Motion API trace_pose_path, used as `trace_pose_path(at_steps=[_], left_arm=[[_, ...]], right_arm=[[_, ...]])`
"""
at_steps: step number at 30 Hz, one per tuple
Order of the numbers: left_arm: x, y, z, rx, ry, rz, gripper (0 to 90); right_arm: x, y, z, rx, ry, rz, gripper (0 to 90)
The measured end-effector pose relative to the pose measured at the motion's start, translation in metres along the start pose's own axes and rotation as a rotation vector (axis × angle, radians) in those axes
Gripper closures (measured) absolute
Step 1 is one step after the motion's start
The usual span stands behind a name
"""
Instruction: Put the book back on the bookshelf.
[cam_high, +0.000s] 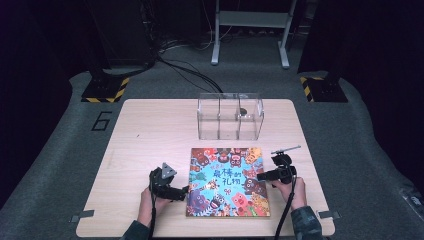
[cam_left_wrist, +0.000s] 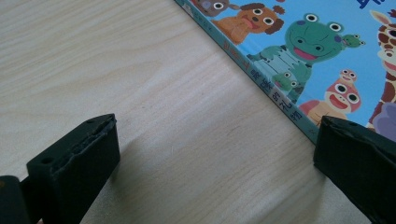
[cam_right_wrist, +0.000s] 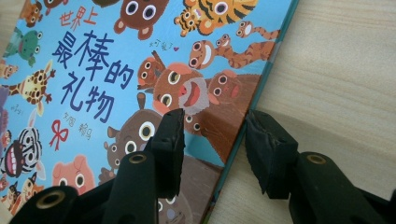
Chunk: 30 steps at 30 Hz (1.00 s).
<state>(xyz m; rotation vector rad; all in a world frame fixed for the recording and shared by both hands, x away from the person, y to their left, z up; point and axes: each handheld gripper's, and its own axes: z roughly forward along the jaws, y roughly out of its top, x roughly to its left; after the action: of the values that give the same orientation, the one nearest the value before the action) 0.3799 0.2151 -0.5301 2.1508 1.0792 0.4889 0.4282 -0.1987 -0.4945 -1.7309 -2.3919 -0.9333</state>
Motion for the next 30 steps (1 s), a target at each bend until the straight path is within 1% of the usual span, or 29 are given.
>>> trace_pose_path(at_steps=[1,4,5,7,8,9,11,14,15,16,19,21,23,27,28,29,30], left_arm=[[0.0,0.0,0.0,0.0,0.0,0.0,0.1],[0.0,0.0,0.0,0.0,0.0,0.0,0.1],[0.0,0.0,0.0,0.0,0.0,0.0,0.1],[0.0,0.0,0.0,0.0,0.0,0.0,0.1],[0.0,0.0,0.0,0.0,0.0,0.0,0.1],[0.0,0.0,0.0,0.0,-0.001,0.0,0.1],[0.0,0.0,0.0,0.001,-0.001,0.0,0.2],[0.0,0.0,0.0,0.0,-0.001,0.0,0.1],[0.0,0.0,0.0,0.0,-0.001,0.001,0.1],[0.0,0.0,0.0,0.0,-0.001,0.001,0.1],[0.0,0.0,0.0,0.001,-0.001,0.001,0.1],[0.0,0.0,0.0,0.0,-0.001,0.001,0.2],[0.0,0.0,0.0,0.0,-0.001,0.001,0.2],[0.0,0.0,0.0,0.001,-0.002,0.001,0.1],[0.0,0.0,0.0,0.001,-0.002,0.001,0.2],[0.0,0.0,0.0,0.001,-0.003,0.001,0.2],[0.0,0.0,0.0,0.001,-0.003,0.002,0.2]], right_arm=[[-0.002,-0.001,0.0,-0.004,0.009,0.001,57.4],[-0.001,-0.001,-0.002,-0.007,0.006,-0.003,57.4],[0.0,-0.001,-0.003,-0.001,0.011,0.012,57.4],[0.0,0.0,-0.004,-0.015,0.015,0.002,57.5],[0.002,0.0,-0.005,-0.008,0.017,0.022,57.5],[0.0,0.0,-0.005,-0.012,0.018,0.007,57.5],[-0.001,0.0,-0.004,-0.009,0.018,0.005,57.6],[0.0,0.0,0.002,0.017,-0.014,-0.02,57.6],[0.001,0.0,0.003,0.019,-0.016,-0.009,57.8],[0.001,0.0,0.004,0.02,-0.016,-0.009,58.3],[0.003,0.001,0.004,0.023,-0.031,-0.026,57.9],[0.002,0.001,0.004,0.025,-0.028,-0.028,57.9],[0.002,0.0,0.004,0.017,-0.03,-0.024,58.1],[0.005,0.0,-0.002,0.0,-0.026,-0.027,58.0],[0.004,0.0,-0.004,-0.006,-0.001,-0.026,58.1],[0.007,0.001,-0.009,-0.011,0.005,-0.014,58.2],[0.007,0.002,-0.01,-0.016,0.0,-0.034,58.1]])
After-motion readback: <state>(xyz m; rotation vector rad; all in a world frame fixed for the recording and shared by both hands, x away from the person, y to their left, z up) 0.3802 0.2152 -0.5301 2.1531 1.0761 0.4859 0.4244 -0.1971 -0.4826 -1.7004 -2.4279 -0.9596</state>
